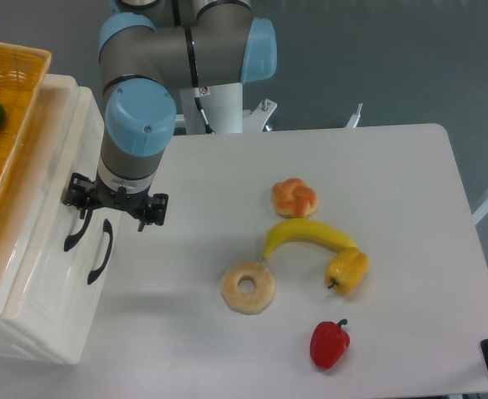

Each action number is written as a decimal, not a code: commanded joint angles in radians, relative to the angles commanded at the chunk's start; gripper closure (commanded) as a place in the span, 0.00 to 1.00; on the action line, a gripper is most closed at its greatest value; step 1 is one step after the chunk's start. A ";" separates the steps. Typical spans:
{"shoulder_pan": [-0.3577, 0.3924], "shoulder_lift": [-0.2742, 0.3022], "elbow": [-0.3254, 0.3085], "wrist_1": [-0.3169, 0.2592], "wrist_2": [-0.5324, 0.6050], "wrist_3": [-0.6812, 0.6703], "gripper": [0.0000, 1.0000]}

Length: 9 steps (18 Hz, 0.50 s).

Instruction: Slide open the top white drawer

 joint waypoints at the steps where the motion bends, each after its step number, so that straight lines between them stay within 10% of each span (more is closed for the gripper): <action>1: 0.000 0.000 -0.002 0.000 0.000 0.000 0.00; 9: -0.008 -0.003 -0.003 0.002 0.000 0.000 0.00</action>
